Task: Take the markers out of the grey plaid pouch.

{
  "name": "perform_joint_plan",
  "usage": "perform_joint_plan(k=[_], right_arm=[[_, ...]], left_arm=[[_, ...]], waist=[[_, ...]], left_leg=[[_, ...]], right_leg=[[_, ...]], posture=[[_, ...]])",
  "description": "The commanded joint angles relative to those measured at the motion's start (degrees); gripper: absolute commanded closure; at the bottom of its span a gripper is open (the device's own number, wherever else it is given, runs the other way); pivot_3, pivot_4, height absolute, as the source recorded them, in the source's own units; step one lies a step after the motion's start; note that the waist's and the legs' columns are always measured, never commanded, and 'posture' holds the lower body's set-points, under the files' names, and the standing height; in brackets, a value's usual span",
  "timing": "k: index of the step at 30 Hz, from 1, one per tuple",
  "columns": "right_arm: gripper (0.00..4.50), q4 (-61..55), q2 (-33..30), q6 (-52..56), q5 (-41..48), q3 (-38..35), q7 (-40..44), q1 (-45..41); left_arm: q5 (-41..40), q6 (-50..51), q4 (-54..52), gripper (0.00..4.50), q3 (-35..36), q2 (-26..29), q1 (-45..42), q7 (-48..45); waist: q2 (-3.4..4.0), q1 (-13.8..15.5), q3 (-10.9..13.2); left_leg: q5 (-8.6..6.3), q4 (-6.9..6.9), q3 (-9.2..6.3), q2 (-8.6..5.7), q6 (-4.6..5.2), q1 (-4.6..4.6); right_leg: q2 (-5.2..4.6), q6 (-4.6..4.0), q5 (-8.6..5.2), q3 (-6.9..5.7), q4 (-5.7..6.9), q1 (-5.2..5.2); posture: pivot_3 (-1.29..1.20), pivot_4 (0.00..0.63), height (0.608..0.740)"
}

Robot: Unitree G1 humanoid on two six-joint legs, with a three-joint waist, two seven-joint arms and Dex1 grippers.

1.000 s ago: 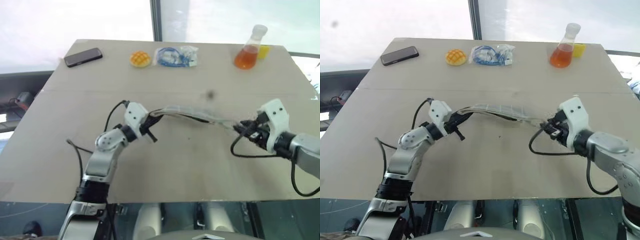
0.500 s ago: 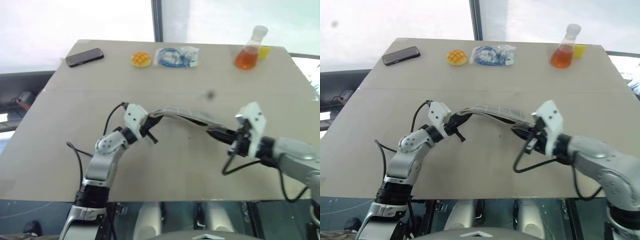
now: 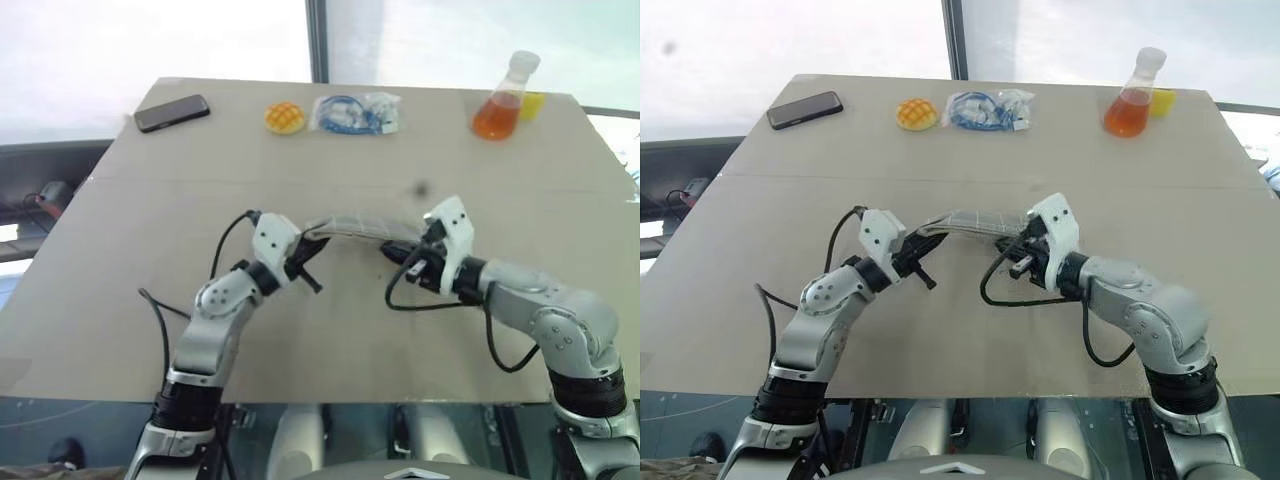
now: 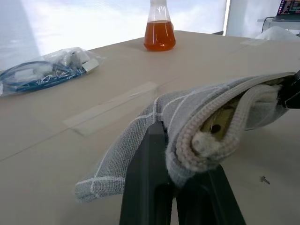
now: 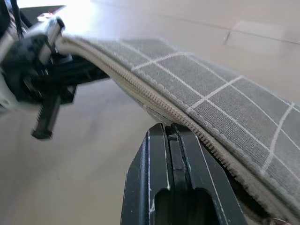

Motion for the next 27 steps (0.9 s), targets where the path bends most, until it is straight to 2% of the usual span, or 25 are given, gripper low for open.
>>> perform_joint_plan(k=[1, 7, 10, 13, 15, 16, 20, 24, 25, 27], right_arm=[[4.41, 1.69, 3.68, 2.17, 4.34, -6.37, -5.02, -1.99], [4.41, 6.49, 10.26, 3.08, 0.63, -5.76, -13.18, -3.19], [4.41, 6.51, 13.03, 4.26, 2.41, -6.67, -14.45, -3.08], [4.41, 2.57, 5.71, 3.10, -3.34, 2.43, -9.20, -2.33], [4.41, 0.49, 2.60, 2.81, -3.64, 5.21, -6.09, -2.40], [4.41, 0.02, 2.68, 2.63, -2.76, 4.91, -5.28, -2.50], [4.41, 3.60, 12.32, 3.74, 8.12, -6.26, -10.14, -5.21], [4.41, 8.99, 18.08, 3.83, 8.16, -11.41, -18.68, -7.27], [4.41, 9.70, 17.55, 3.85, 6.20, -10.13, -18.89, -7.05], [4.41, 9.30, 12.83, 1.18, -1.51, -2.68, -16.50, -5.89]], left_arm=[[0.31, -1.25, -3.68, 4.50, -0.56, 0.12, 0.15, -0.42], [-0.63, -1.56, -3.58, 4.50, -1.26, -0.27, 0.14, -2.08], [-1.01, -1.02, -3.65, 4.50, -1.57, -0.31, 0.22, -2.70], [-3.81, 1.80, -3.99, 4.50, -1.69, -0.61, 0.15, -4.20], [-5.02, 3.37, -4.05, 4.50, -1.53, -0.62, -0.19, -4.70], [-5.06, 3.48, -3.80, 4.50, -1.45, -0.56, -0.41, -4.85], [-4.38, 3.02, -1.99, 4.50, -1.59, -0.15, -1.35, -5.94], [-3.83, 2.56, -1.30, 4.50, -2.89, -0.86, -2.65, -6.82], [-3.84, 2.48, -1.06, 4.50, -3.04, -1.04, -2.98, -7.09], [-4.84, 3.34, -0.89, 4.50, -3.01, -1.55, -3.69, -7.68]], waist=[[0.00, -0.01, 0.00], [0.03, -0.03, -0.01], [0.04, -0.07, 0.00], [0.06, -0.05, 0.01], [0.07, -0.09, 0.02], [0.06, -0.15, 0.01], [0.07, -0.28, 0.02], [0.08, -0.10, 0.00], [0.08, -0.09, 0.00], [0.12, -0.11, 0.02]], left_leg=[[0.00, 0.00, 0.01, 0.00, 0.00, 0.00], [0.00, -0.03, 0.10, -0.01, 0.00, -0.01], [0.00, -0.05, 0.16, 0.00, 0.00, -0.02], [0.00, -0.05, 0.16, -0.01, 0.00, -0.01], [0.00, -0.04, 0.12, -0.04, 0.00, -0.01], [0.00, -0.04, 0.09, -0.04, 0.00, -0.01], [0.00, -0.04, 0.04, 0.03, 0.00, 0.04], [0.01, -0.03, 0.07, 0.09, -0.01, 0.05], [0.01, -0.03, 0.11, 0.08, -0.01, 0.05], [0.01, -0.03, 0.15, 0.00, -0.01, 0.01]], right_leg=[[-0.01, 0.00, 0.00, 0.00, 0.00, 0.00], [0.00, 0.00, 0.01, 0.00, 0.01, -0.02], [0.01, 0.00, 0.01, -0.01, 0.01, -0.02], [0.00, 0.00, 0.01, 0.00, 0.01, -0.02], [-0.07, 0.00, 0.00, 0.01, 0.00, -0.01], [-0.08, 0.00, -0.01, 0.05, -0.01, -0.02], [0.05, 0.01, 0.00, 0.05, 0.02, -0.02], [0.14, 0.00, 0.01, -0.01, 0.11, -0.01], [0.11, 0.00, 0.00, 0.00, 0.10, -0.01], [0.02, 0.00, 0.00, 0.01, 0.07, -0.02]], posture=[[0.00, 0.150, 0.740], [0.00, 0.150, 0.740], [0.00, 0.150, 0.740], [0.00, 0.150, 0.740], [0.00, 0.150, 0.740], [0.00, 0.150, 0.740], [0.00, 0.150, 0.740], [0.00, 0.150, 0.740], [0.00, 0.150, 0.740], [0.00, 0.150, 0.740]])
